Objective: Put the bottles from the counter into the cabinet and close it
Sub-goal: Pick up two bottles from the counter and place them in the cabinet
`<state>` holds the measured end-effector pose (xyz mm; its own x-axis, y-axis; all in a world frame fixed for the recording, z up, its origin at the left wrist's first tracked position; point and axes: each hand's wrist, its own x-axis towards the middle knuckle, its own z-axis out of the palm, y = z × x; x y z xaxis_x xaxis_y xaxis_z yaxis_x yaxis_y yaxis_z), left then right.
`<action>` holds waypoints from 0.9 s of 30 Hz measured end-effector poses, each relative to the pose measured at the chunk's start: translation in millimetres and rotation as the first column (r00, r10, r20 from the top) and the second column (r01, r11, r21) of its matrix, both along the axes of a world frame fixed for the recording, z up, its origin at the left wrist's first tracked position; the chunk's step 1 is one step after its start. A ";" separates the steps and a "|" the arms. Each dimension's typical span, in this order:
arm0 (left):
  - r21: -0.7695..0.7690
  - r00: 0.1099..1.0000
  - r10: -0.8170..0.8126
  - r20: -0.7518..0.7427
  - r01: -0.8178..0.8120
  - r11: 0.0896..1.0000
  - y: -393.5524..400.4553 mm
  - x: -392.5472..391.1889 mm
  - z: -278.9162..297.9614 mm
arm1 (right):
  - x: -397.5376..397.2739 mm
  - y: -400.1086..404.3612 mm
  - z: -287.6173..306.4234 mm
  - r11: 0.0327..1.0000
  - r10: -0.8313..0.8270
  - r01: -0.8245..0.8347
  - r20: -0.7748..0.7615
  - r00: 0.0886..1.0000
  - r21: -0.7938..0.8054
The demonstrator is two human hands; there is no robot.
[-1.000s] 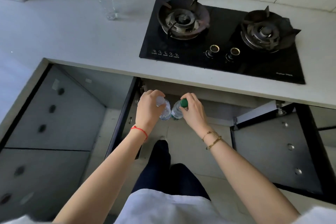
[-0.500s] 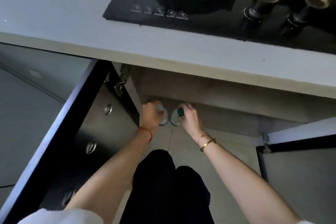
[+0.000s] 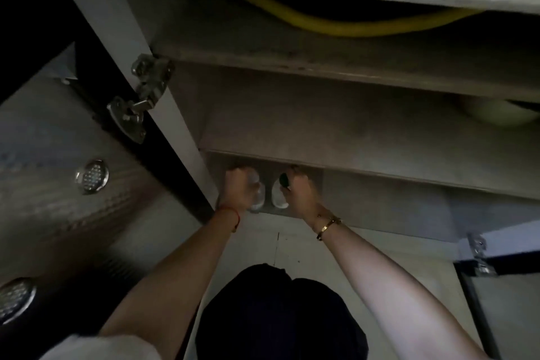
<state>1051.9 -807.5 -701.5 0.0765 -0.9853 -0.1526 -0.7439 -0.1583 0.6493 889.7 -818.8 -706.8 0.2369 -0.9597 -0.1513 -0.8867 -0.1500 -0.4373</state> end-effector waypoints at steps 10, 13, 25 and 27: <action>-0.007 0.999 0.027 0.029 -0.027 1.000 -20.4 -2.0 -29.8 | -0.8 -8.7 -17.4 0.997 -0.057 0.056 0.020 0.998 0.055; -0.017 0.999 0.035 0.030 -0.034 0.999 -21.2 -5.4 -30.1 | 5.6 -9.5 -14.7 0.996 -0.067 0.062 0.079 0.995 0.061; 0.153 0.998 0.059 0.005 -0.059 0.986 24.7 -4.9 17.3 | -3.9 33.5 41.9 0.970 -0.167 0.135 0.152 0.974 0.200; 0.157 0.998 0.058 -0.013 -0.055 0.986 42.7 -1.9 38.1 | -9.6 51.2 70.6 0.969 -0.168 0.135 0.153 0.974 0.206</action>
<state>1050.0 -764.8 -663.4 0.1272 -0.9433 -0.3065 -0.7196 -0.3004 0.6261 880.1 -767.6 -636.2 0.1287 -0.9428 -0.3074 -0.8037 0.0824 -0.5892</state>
